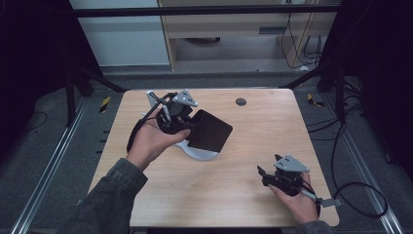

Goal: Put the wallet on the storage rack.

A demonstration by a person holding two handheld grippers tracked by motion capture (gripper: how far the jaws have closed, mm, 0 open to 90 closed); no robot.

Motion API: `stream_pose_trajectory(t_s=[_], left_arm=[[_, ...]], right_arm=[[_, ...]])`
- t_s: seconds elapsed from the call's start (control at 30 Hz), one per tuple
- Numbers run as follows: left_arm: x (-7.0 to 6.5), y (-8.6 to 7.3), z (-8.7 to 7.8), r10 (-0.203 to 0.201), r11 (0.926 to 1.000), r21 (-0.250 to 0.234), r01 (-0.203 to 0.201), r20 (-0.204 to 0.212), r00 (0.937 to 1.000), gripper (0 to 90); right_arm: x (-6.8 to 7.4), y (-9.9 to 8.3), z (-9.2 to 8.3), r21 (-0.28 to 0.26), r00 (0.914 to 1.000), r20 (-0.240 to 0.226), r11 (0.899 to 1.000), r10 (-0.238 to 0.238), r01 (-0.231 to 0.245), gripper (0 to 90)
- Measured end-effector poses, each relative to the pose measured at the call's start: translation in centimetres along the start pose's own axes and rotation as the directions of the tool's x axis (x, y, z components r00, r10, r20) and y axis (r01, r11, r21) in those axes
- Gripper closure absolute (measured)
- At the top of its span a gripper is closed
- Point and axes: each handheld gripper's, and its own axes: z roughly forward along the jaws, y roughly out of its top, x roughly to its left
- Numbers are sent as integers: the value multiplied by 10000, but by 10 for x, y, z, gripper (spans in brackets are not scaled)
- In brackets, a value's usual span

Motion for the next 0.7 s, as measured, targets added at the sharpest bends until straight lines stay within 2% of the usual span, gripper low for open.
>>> stream_pose_trajectory(t_s=[0.07,0.4,0.57,0.7], left_arm=[[5,-1,-6,-51,10000,18,51,-143,9999,797],[16,-3,-17,-105,9999,76,109,-533,9985,797],[23,-7,-10,-126,9992,367,152,-719,9973,796],[31,-9,5,-169,9979,609,214,-726,9972,796]], right_arm=[[-3,-3,1,168,9995,263,9997,164,-169,241],[-7,-8,4,571,9982,552,9980,246,-278,239],[-8,-9,6,679,9979,592,9972,267,-307,239],[-8,-10,6,718,9980,571,9970,264,-305,239]])
